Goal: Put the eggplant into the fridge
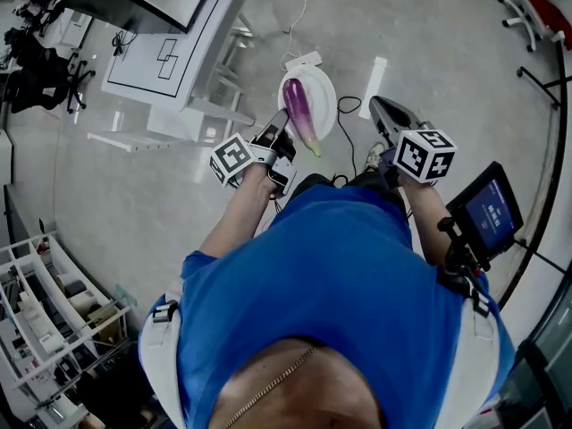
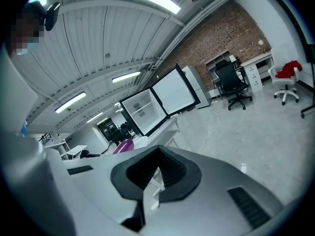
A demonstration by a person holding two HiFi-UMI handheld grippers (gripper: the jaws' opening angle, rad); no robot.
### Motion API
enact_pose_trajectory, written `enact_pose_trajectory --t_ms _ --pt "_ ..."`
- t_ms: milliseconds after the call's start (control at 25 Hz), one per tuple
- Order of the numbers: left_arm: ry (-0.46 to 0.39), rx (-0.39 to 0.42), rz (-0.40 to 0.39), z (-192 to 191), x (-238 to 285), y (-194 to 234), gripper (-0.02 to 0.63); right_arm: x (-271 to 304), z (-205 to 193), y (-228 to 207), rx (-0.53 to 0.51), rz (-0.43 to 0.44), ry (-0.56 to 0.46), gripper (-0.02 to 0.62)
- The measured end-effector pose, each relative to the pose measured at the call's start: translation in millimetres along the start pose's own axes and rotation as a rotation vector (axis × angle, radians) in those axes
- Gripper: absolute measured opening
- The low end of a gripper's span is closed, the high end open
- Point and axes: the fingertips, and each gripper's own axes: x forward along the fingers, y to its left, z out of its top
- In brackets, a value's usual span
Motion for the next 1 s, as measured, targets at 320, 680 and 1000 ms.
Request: enact_pose_trajectory --t_ms 320,680,1000 --pt "-0.021 -0.012 -0.006 0.8 1.4 -3.1 0.025 3.9 6.7 1.6 -0.013 0.024 -0.003 0.000" --pt "-0.054 -0.024 0.023 -21.1 113.8 -36.9 0.025 2.0 73.2 -101.9 -0.007 0.062 0.023 0.000" --pt "-0.082 -0.035 0.034 -34.7 150.4 -50.3 0.025 1.2 95.0 -139.6 -0.016 0.090 0.042 0.000"
